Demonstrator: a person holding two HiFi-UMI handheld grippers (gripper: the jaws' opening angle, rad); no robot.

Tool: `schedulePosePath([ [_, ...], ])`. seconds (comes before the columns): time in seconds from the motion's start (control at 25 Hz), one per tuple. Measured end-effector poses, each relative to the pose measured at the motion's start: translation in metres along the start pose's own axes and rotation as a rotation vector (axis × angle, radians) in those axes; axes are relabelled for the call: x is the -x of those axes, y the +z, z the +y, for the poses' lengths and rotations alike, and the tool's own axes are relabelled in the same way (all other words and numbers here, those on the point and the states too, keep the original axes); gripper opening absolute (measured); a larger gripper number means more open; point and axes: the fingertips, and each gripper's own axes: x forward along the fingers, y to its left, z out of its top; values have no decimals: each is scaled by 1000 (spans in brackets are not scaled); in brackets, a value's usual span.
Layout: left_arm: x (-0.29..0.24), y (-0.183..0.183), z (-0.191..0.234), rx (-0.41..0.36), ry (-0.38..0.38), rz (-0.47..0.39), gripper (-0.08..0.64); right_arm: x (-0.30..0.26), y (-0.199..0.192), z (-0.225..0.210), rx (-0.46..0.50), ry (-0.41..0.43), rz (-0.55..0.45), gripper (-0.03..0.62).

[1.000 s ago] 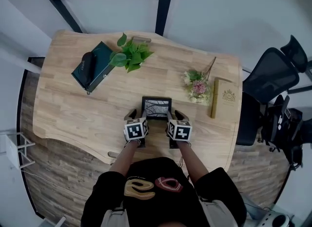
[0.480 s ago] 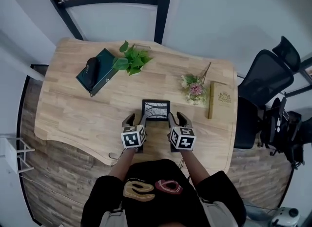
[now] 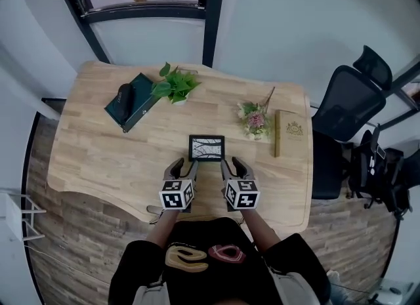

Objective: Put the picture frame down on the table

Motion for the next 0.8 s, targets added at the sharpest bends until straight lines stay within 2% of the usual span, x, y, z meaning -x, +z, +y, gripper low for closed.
schedulePosePath([
  [0.24, 21, 7, -25, -52, -70, -93, 201, 24, 3, 10, -5, 12, -74, 153],
  [0.36, 30, 9, -31, -46, -78, -119, 195, 37, 6, 17, 4, 34, -121, 152],
  [0.52, 42, 6, -35, -37, -86, -153, 186, 50, 2, 21, 15, 21, -142, 152],
  [0.8, 65, -4, -49, -75, -113, -190, 179, 75, -5, 22, 16, -1, -194, 127],
])
